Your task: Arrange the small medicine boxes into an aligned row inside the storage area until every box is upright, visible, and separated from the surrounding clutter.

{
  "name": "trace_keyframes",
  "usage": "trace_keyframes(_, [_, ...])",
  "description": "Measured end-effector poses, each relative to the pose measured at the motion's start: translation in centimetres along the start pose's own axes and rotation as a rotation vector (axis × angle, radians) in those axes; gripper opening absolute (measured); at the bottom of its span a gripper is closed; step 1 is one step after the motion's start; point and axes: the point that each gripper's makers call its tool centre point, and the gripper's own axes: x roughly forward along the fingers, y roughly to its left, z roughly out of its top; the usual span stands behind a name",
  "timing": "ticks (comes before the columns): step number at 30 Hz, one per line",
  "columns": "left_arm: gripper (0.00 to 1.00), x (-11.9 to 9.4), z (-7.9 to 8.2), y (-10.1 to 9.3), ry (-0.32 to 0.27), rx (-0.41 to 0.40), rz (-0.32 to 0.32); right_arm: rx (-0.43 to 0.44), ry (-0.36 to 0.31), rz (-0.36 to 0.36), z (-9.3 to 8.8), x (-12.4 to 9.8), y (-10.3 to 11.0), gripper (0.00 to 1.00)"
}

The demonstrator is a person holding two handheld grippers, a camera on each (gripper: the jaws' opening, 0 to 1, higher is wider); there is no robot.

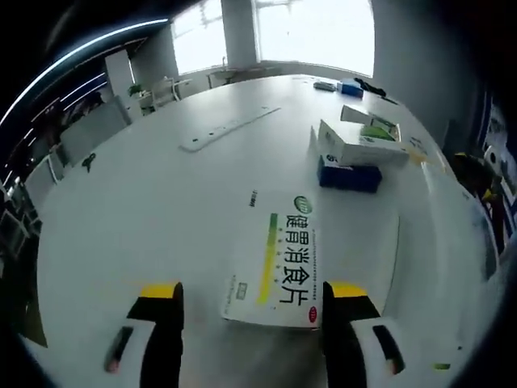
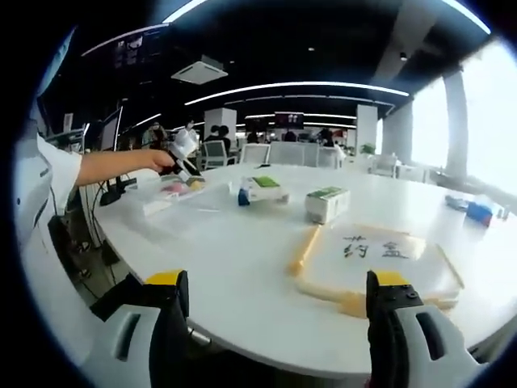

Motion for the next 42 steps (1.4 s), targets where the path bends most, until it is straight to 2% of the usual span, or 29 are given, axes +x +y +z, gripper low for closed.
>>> trace_keyframes(3, [0.57,0.1,0.1,-0.9,-0.018,-0.015,-0.054,-0.005,0.009,-0.004,-0.2,0.2,0.0,0.89])
trace_keyframes(4, [0.54,0.1,0.3,-1.0,-0.040,0.011,-0.053,-0.003,0.012,-0.005,-0.3,0.2,0.0,0.89])
trace_keyframes(5, [0.51,0.0,0.2,-0.9,-0.037,0.011,-0.052,-0.001,0.015,-0.006,-0.4,0.3,0.0,0.89])
trace_keyframes(6, [0.50,-0.1,0.3,-1.2,-0.044,0.022,-0.067,0.000,0.019,-0.006,-0.5,0.5,0.0,0.89])
trace_keyframes(13, [0.49,-0.3,0.4,-1.2,-0.064,0.016,-0.060,0.002,0.028,0.001,-0.6,1.2,0.3,0.88])
trace_keyframes(18, [0.49,-0.5,0.2,-0.9,-0.051,-0.025,-0.019,0.014,0.024,0.029,-0.6,1.7,1.2,0.88])
trace_keyframes(21, [0.48,-0.5,0.2,-0.1,-0.048,-0.039,-0.001,0.011,0.031,0.038,-0.5,1.8,1.3,0.88])
trace_keyframes(22, [0.48,-0.6,0.2,0.3,-0.054,-0.068,0.006,0.010,0.029,0.038,-0.4,1.8,1.3,0.88])
trace_keyframes(30, [0.48,-2.9,1.4,2.3,-0.168,-0.205,0.011,0.030,-0.005,0.064,0.9,2.4,1.9,0.88])
trace_keyframes(31, [0.48,-3.2,1.9,2.4,-0.200,-0.218,0.021,0.029,-0.006,0.065,1.1,2.4,2.0,0.87])
trace_keyframes(32, [0.48,-3.5,2.2,2.5,-0.232,-0.247,0.015,0.025,-0.008,0.069,1.2,2.5,2.2,0.87])
trace_keyframes(34, [0.48,-3.8,2.4,1.9,-0.241,-0.282,-0.021,0.034,-0.022,0.075,1.7,2.7,2.5,0.87])
trace_keyframes(36, [0.48,-4.9,2.7,2.1,-0.263,-0.278,0.007,0.065,-0.056,0.118,2.4,3.3,3.6,0.87])
trace_keyframes(38, [0.48,-6.2,2.6,0.9,-0.291,-0.267,0.019,0.082,-0.064,0.137,2.6,3.6,4.2,0.87])
trace_keyframes(39, [0.48,-6.6,4.0,1.8,-0.324,-0.255,0.045,0.074,-0.064,0.152,2.7,3.7,4.7,0.87])
trace_keyframes(40, [0.48,-7.0,4.5,1.8,-0.330,-0.257,0.039,0.075,-0.072,0.163,3.0,3.9,5.1,0.87])
trace_keyframes(41, [0.48,-7.7,3.9,1.1,-0.334,-0.262,0.040,0.089,-0.076,0.177,3.2,4.1,5.4,0.87])
trace_keyframes(42, [0.48,-8.4,3.9,0.9,-0.354,-0.272,0.054,0.108,-0.080,0.207,3.4,4.4,6.0,0.87])
